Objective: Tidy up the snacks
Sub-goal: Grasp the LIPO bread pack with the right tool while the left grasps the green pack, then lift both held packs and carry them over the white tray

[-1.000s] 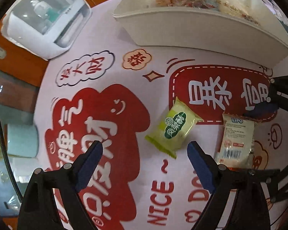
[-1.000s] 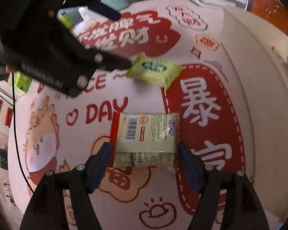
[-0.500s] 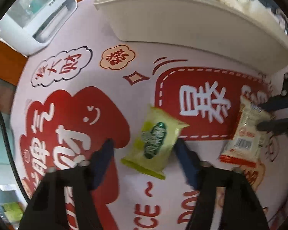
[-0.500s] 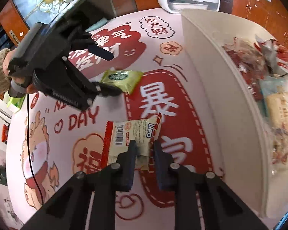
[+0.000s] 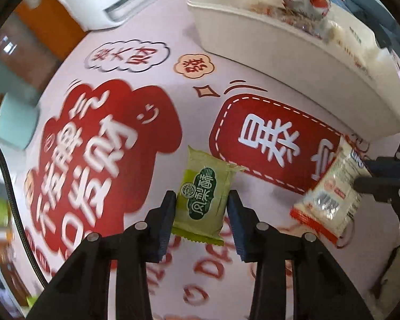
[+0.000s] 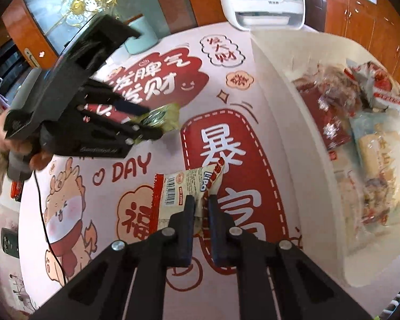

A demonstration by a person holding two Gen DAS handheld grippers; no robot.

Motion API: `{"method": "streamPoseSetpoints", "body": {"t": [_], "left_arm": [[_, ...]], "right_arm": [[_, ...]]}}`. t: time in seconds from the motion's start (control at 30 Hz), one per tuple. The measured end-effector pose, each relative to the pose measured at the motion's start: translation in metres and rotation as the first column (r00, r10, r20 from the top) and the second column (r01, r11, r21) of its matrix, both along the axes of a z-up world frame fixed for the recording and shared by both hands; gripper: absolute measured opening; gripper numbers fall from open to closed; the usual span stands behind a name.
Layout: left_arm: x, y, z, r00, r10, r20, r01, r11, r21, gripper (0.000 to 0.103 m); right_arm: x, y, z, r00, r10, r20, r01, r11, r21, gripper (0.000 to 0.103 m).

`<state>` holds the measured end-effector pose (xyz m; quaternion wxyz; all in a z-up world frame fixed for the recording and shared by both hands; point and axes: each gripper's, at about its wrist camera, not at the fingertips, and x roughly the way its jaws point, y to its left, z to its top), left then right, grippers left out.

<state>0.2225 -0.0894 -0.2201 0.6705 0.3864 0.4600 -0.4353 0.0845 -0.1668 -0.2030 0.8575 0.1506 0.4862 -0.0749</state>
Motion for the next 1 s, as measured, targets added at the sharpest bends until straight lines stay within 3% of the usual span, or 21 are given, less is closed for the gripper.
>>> {"method": "streamPoseSetpoints", "body": {"t": [0.27, 0.5, 0.73, 0.9, 1.0], "left_arm": [[-0.038, 0.015, 0.06, 0.991, 0.126, 0.033, -0.124, 0.991, -0.055, 0.037], [-0.072, 0.001, 0.112, 0.971, 0.238, 0.031, -0.232, 0.962, -0.142, 0.037], [-0.11, -0.04, 0.162, 0.946, 0.323, 0.03, -0.303, 0.912, -0.275, 0.037], [-0.122, -0.074, 0.172, 0.923, 0.384, -0.006, -0.365, 0.873, -0.324, 0.037], [-0.123, -0.095, 0.17, 0.895, 0.443, -0.052, -0.432, 0.833, -0.345, 0.037]], "right_arm": [[-0.019, 0.0, 0.04, 0.997, 0.046, 0.056, -0.044, 0.999, -0.028, 0.009], [-0.05, -0.015, 0.091, 0.986, 0.083, 0.143, -0.072, 0.994, -0.077, 0.009], [-0.076, -0.063, 0.146, 0.969, 0.069, 0.235, -0.036, 0.989, -0.144, 0.009], [-0.084, -0.104, 0.17, 0.958, 0.06, 0.281, -0.006, 0.982, -0.188, 0.009], [-0.083, -0.129, 0.178, 0.952, 0.055, 0.302, 0.01, 0.978, -0.208, 0.009]]}}
